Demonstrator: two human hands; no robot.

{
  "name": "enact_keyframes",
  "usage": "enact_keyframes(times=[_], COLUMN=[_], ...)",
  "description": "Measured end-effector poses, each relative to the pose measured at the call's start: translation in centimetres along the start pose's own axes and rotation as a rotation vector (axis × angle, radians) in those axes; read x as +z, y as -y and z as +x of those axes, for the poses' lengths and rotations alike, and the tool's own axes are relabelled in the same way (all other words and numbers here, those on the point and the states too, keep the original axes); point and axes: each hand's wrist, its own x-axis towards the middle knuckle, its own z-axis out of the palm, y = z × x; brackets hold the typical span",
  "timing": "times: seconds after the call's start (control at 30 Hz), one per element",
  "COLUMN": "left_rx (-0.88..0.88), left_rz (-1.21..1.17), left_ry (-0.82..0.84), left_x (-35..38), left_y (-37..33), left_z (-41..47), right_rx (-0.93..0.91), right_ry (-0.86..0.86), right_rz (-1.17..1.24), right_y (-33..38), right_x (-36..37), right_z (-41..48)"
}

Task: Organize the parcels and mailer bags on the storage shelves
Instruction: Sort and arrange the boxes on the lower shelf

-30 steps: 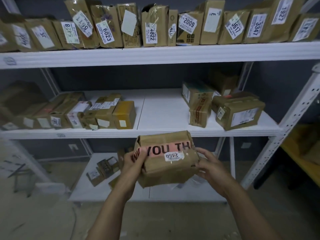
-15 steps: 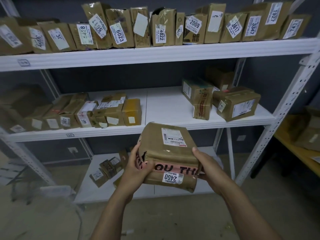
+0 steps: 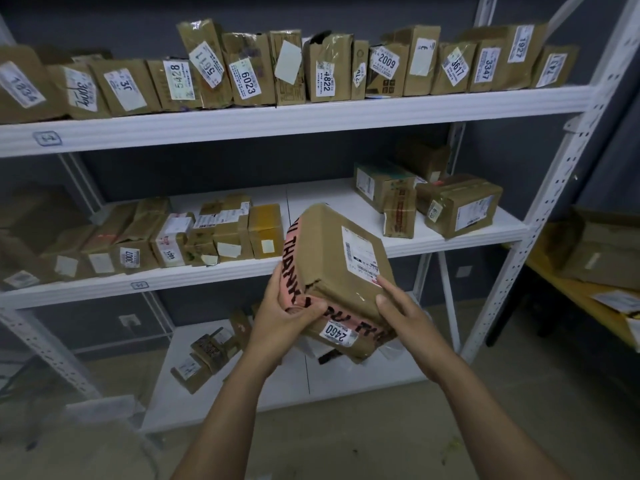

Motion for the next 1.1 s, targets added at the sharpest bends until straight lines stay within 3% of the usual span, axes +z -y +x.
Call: enact_keyframes(times=[0.17,0.47,0.73,1.1], left_rx=[0.024,0.209,0.148,0.136], left_rz=[-0.056,0.175,0.348,0.675], left_ry=[-0.025,-0.064,-0.113,-0.168], left_x=[1.1,3.2,2.5,-2.5], left_y=[-1.0,-2.3,-0.6,2.2], left_z=[4.0,15.2,23.6,27.5], right_rx=[-0.051,-0.259,-0.319,-0.387], right_ry=[0.055,0.103,0.181,0.147], right_rz=[-0.322,-0.228,-0.234,-0.485], right_y=[0.5,1.9,4.0,3.1], right_x=[-1.0,-2.8,-2.3,2.0], right_z=[4.5,16.8,27.4,34.3])
